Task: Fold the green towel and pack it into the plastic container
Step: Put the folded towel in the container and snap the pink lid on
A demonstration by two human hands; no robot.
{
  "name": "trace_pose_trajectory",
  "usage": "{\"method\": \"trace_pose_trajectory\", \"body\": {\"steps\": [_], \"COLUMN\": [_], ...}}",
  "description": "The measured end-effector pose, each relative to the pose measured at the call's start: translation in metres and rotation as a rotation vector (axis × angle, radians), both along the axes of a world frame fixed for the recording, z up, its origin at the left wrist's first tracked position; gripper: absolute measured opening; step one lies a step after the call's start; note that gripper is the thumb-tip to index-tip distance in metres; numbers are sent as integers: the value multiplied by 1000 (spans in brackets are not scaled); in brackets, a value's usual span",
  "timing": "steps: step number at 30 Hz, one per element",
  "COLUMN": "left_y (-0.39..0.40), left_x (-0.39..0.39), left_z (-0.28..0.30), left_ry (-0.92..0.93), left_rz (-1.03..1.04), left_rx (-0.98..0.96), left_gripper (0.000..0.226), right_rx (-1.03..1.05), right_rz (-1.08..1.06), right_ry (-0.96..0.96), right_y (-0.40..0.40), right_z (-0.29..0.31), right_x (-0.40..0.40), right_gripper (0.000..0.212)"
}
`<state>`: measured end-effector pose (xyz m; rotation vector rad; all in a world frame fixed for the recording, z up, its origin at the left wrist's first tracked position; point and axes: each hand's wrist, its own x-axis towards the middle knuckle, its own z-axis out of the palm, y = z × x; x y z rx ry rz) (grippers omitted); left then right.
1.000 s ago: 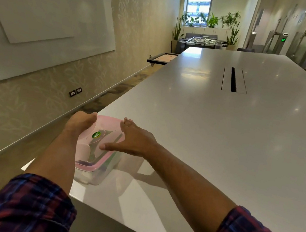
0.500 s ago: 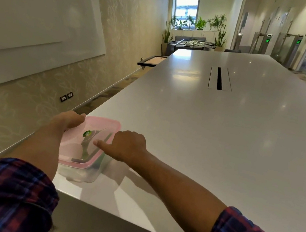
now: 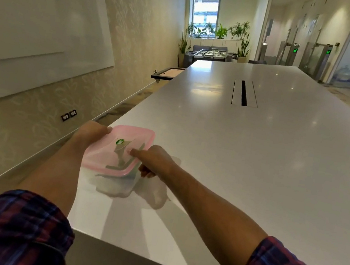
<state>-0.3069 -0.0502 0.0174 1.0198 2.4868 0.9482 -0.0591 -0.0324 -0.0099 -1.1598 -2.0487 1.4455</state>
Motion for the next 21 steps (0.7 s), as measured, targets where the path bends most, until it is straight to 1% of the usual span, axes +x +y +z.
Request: {"method": "trace_pose_trajectory", "body": {"steps": [2,5,8,11,15,21], "left_y": [8,17,27,38,56,81], "left_x": [8,22,38,55,80,100], "left_z": [0,-3,-6,-7,-6,-11], "left_ry": [0,-112,-172,-283,-413,-507], "left_rz": [-10,-37,-89,-136,-160,-184], "left_rx": [22,101,207,314,358,358], "left_gripper": [35,34,29,35,46,46], "right_rx": [-9,-19,5,8,23,21], "right_rz": [-71,-161,-237,-301,-381,-448], "right_ry": [41,78,81,105,152,137], "right_y": [13,33,54,75,96,122], "right_z": [8,13,13,10,4,-3], "right_x": [8,20,31,38,43,56], "right_gripper": [52,46,42,42,43,39]}}
